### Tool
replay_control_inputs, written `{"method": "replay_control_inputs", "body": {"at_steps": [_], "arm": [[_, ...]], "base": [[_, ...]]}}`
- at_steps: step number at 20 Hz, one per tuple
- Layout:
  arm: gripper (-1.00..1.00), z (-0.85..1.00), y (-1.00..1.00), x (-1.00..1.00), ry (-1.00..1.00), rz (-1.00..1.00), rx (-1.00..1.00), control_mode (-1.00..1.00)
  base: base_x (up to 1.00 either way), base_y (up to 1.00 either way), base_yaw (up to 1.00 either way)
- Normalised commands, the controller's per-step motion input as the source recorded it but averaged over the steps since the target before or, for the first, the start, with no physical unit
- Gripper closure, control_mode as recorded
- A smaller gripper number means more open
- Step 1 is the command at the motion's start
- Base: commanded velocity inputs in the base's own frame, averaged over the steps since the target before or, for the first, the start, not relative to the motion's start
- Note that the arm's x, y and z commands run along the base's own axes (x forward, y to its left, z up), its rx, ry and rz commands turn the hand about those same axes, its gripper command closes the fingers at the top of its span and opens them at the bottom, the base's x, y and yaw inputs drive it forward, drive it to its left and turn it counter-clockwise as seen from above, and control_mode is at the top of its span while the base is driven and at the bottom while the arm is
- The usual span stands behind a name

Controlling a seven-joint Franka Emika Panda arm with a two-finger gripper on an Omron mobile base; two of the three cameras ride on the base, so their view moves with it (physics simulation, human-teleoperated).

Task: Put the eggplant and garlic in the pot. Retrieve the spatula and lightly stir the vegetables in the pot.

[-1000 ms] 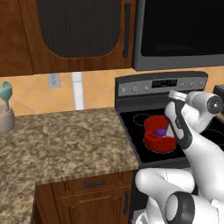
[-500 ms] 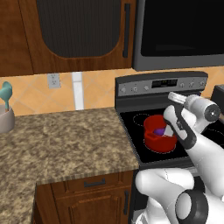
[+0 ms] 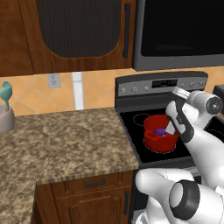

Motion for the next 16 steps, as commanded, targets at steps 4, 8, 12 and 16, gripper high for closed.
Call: {"method": "replay_control_inputs", "body": {"at_steps": [4,8,12,16], "arm": [[1.00,0.07,-0.01,0.57,0.08,-0.05,0.05,-1.00],[1.00,-0.71,0.00,0.74,-0.04,0.00,0.00,-1.00],[1.00,-0.97,0.00,0.57,-0.18,0.00,-0.05,-1.00],[1.00,-0.83,-0.05,0.41,-0.16,0.00,-0.07,-1.00]], "base": [[0.00,0.00,0.00],[0.00,0.00,0.00],[0.00,0.00,0.00],[0.00,0.00,0.00]]}}
